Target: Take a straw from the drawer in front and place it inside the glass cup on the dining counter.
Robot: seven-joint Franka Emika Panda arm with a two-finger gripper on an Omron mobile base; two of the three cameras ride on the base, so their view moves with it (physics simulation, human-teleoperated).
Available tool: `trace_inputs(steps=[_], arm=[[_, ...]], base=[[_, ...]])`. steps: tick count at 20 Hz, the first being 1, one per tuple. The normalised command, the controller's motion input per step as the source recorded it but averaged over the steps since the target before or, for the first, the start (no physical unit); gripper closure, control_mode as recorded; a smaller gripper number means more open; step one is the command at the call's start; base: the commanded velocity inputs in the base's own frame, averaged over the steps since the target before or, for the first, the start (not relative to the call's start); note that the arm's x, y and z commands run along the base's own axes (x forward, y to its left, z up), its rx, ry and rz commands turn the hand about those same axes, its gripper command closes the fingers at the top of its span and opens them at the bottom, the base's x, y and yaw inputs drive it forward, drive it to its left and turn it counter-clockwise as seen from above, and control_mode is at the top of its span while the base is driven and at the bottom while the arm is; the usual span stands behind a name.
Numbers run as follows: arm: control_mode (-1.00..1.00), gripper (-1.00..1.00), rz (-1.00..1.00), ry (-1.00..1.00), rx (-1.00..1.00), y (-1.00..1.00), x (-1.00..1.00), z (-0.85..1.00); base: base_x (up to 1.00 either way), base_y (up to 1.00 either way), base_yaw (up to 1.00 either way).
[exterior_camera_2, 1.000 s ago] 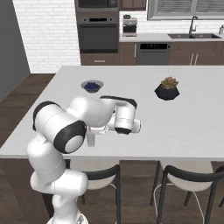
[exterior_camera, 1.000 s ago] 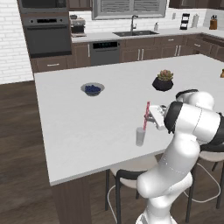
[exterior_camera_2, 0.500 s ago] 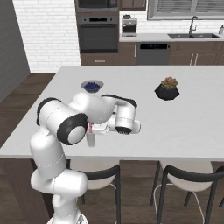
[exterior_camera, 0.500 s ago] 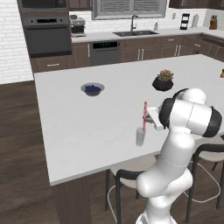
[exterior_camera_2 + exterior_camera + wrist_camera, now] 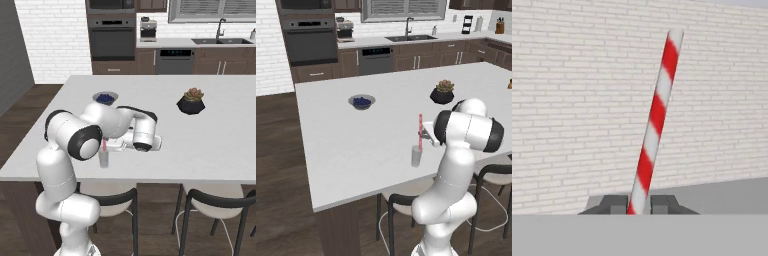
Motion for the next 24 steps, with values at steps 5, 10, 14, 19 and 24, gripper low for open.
trace_inputs(steps=[5,10,14,19,24], arm=[[-1.00,1.00,0.01,0.00,0.00,0.13,0.00,0.00],[-1.00,1.00,0.01,0.00,0.00,0.11,0.00,0.00],[-1.00,1.00,0.00,0.00,0.00,0.01,0.00,0.00],[-1.00,1.00,0.00,0.00,0.00,0.00,-0.01,0.05],[-1.00,1.00,0.00,0.00,0.00,0.00,0.00,0.03]], base=[[0.00,0.00,0.00],[0.00,0.00,0.00],[0.00,0.00,0.00],[0.00,0.00,0.00],[0.00,0.00,0.00]])
